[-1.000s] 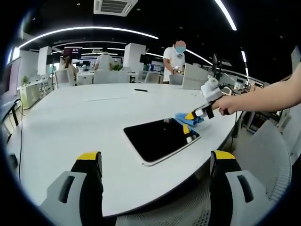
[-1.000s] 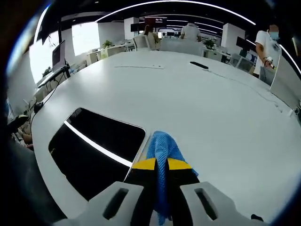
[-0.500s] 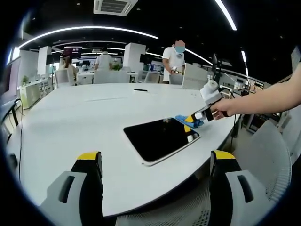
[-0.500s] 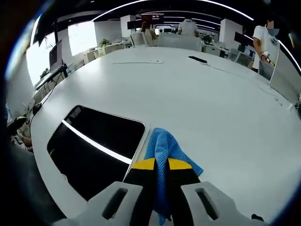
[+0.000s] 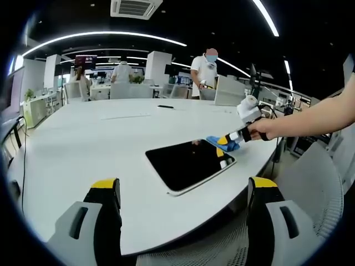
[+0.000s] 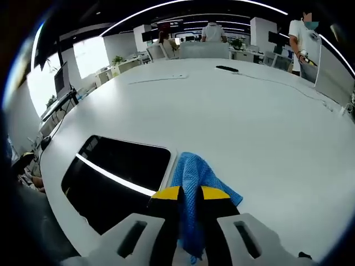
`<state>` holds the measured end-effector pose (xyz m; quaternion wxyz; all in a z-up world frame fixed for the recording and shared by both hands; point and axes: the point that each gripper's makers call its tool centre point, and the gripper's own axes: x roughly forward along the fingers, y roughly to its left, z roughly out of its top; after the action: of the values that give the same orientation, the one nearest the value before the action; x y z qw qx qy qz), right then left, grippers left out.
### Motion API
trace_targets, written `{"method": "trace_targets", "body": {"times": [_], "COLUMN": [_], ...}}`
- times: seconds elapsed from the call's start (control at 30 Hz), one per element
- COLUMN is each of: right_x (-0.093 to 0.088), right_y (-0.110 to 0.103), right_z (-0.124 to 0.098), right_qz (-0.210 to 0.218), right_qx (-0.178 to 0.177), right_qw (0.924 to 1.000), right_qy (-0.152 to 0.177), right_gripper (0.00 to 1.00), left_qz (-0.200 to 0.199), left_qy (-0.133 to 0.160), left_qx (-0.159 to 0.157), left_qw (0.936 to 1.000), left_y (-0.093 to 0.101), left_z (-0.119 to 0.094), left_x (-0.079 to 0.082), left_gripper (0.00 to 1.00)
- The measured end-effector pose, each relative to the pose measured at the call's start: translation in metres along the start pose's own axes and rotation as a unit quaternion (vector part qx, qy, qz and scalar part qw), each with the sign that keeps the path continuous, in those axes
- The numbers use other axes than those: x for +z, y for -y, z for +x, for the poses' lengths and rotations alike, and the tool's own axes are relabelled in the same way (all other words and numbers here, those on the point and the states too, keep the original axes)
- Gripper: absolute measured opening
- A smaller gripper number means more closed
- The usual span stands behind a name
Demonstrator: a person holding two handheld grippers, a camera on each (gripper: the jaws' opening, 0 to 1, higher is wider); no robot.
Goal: Wipe the mirror surface with the cleaning cloth until all visible marks leave the cleaned area.
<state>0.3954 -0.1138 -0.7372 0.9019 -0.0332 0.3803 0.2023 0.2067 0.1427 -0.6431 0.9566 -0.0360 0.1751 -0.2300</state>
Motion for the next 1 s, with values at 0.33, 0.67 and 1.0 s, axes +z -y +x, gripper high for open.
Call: {"method": "trace_targets", "body": {"times": [0.33,0.67,1.0], "right_x": [0.007,0.032,0.028], "right_y": [0.008,-0.006,-0.019], "right_z": [-0.013,-0.041,-0.077], "right_qz": [0.011,-0.016,-0.031], "right_qx": [0.002,0.009,0.009], "right_qw": [0.9999,0.9981,0.9962], "right_qy": [0.01,0.059,0.08], "right_gripper": [0.23,0.29,0.44], "left_qz": [-0.001,-0.002,-0.002], "left_qy": [0.003,0.006,0.011], "left_qx": [0.001,0.0,-0.002], "left_qw": [1.0,1.0,0.9999], "left_y": [0.0,0.0,0.001], "left_z": [0.0,0.0,0.0], "left_x": [0.001,0.002,0.003], "left_gripper": [0.94,0.94,0.94]}}
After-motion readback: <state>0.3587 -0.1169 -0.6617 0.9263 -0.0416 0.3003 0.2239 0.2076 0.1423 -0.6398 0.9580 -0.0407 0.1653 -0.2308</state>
